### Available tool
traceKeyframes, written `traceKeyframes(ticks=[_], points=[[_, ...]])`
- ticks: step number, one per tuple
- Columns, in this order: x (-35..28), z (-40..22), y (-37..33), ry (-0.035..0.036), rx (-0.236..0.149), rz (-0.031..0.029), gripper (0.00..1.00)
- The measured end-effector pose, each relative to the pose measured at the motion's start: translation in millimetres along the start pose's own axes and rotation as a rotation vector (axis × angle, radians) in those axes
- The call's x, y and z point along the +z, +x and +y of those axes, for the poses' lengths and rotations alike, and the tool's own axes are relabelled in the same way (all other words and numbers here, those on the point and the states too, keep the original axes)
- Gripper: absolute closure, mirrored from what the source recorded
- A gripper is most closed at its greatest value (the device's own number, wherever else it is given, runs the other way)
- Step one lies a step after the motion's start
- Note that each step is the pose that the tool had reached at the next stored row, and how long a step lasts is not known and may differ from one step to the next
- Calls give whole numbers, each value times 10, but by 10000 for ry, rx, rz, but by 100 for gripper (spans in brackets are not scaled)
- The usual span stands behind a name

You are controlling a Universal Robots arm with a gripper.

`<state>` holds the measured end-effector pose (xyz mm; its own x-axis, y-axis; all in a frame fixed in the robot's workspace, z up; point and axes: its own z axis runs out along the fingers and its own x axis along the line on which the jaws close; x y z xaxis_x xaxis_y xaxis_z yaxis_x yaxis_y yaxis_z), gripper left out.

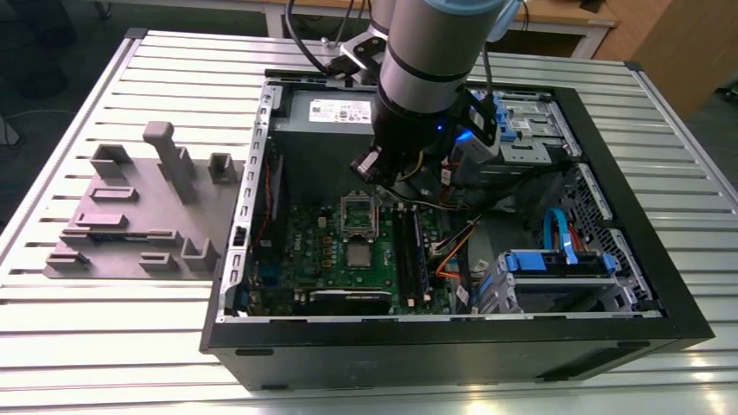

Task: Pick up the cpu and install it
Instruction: 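Close the cpu cover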

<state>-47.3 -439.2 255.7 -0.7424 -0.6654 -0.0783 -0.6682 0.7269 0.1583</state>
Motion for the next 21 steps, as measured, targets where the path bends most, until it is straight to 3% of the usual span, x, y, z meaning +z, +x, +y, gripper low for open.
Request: traceKeyframes(ticks=[4,6,17,18,20,21], points=[[-1,0,0,0,1,0,90],[-74,12,-6,0,0,0,90],[-77,11,-8,0,-1,2,90],[-73,-8,-40,-2,0,9,90],[-33,-41,-70,-26,2,-9,90],[-14,-44,-69,-91,-43,-57,90]])
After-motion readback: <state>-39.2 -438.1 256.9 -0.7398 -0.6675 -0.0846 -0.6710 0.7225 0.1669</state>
